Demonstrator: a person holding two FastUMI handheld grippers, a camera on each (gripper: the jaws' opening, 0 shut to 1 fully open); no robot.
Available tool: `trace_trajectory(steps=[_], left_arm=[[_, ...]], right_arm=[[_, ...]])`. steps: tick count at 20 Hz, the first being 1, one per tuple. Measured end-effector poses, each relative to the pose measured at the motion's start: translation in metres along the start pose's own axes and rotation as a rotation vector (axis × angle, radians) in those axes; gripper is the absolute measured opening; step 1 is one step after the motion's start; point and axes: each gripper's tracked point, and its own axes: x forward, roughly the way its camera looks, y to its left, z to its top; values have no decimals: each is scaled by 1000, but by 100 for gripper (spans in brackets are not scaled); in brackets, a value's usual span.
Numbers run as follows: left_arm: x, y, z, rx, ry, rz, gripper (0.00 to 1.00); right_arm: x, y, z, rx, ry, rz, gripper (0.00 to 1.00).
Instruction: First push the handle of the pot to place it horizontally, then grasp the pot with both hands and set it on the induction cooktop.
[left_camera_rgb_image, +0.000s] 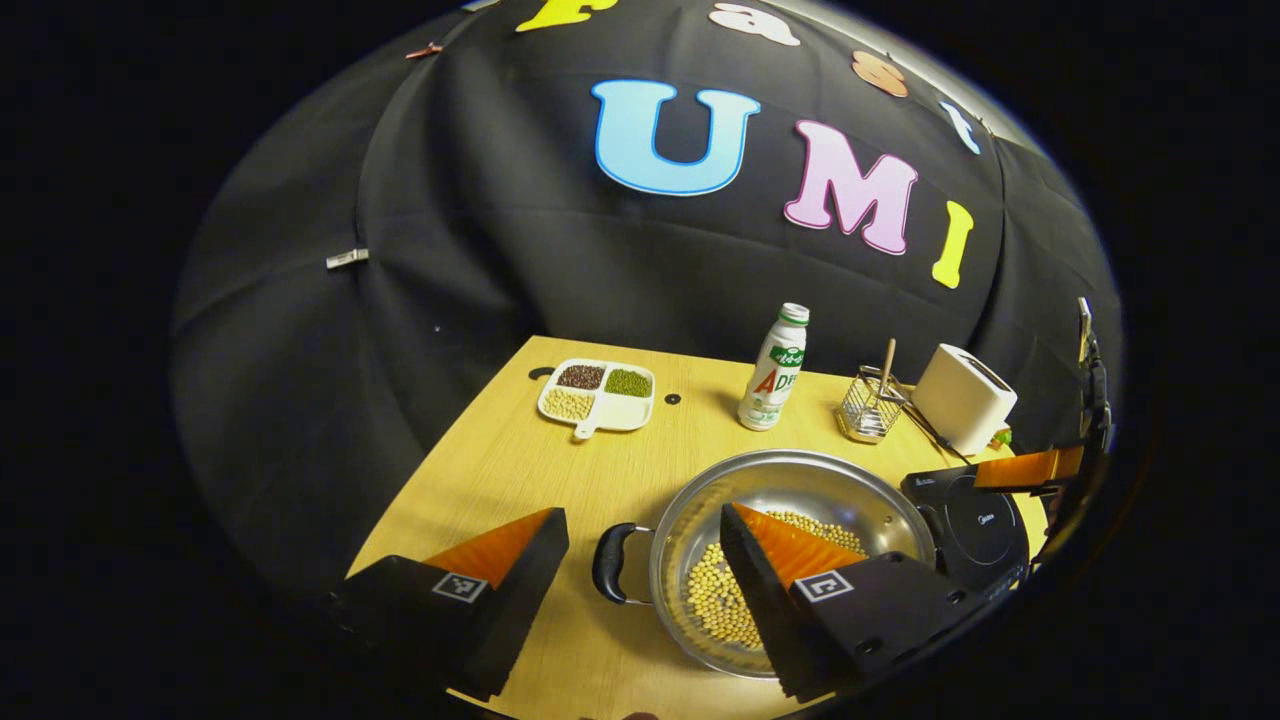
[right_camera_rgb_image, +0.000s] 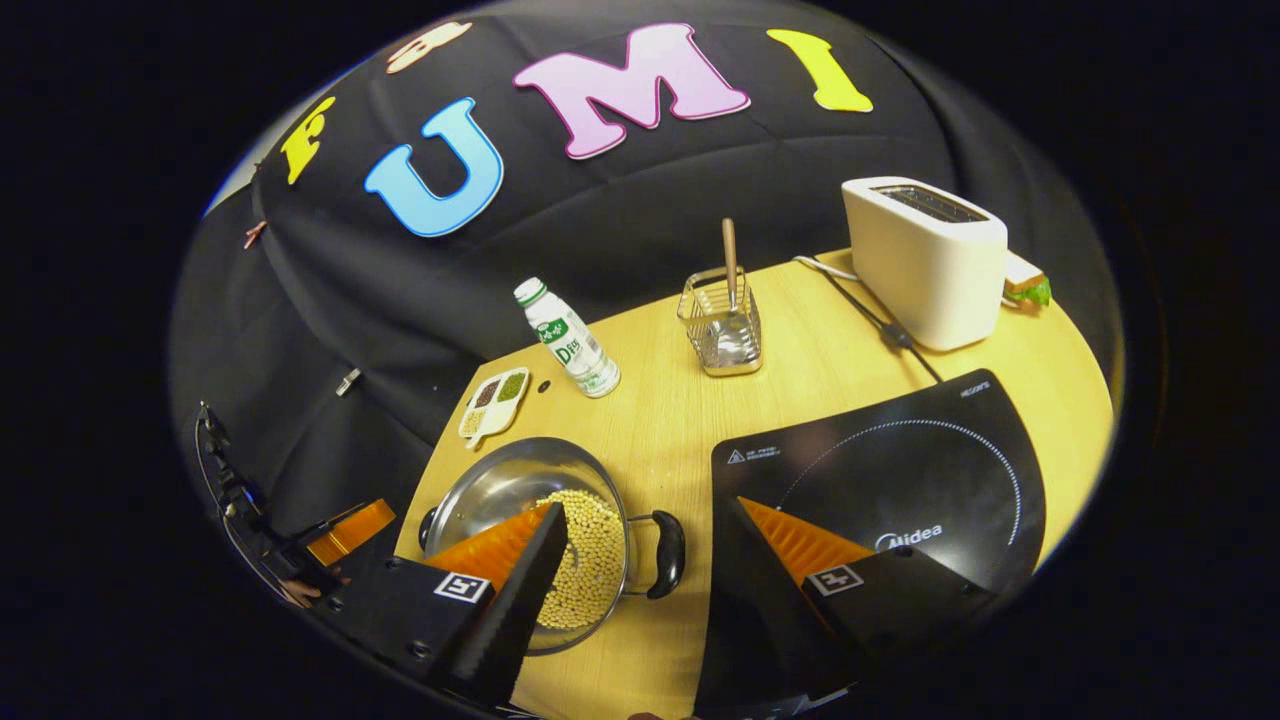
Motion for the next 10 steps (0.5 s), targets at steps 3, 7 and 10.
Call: trace_trajectory(steps=[3,7,10], left_arm=[[15,8,-18,-50,27,-31,96],[31,12,-40,-103,74,-73,96],[42,12,-53,-121,114,-105,95]], right_arm=[[27,0,-20,0,36,-18,99],[43,7,-37,12,61,-22,99],[50,10,-50,3,79,-30,99]])
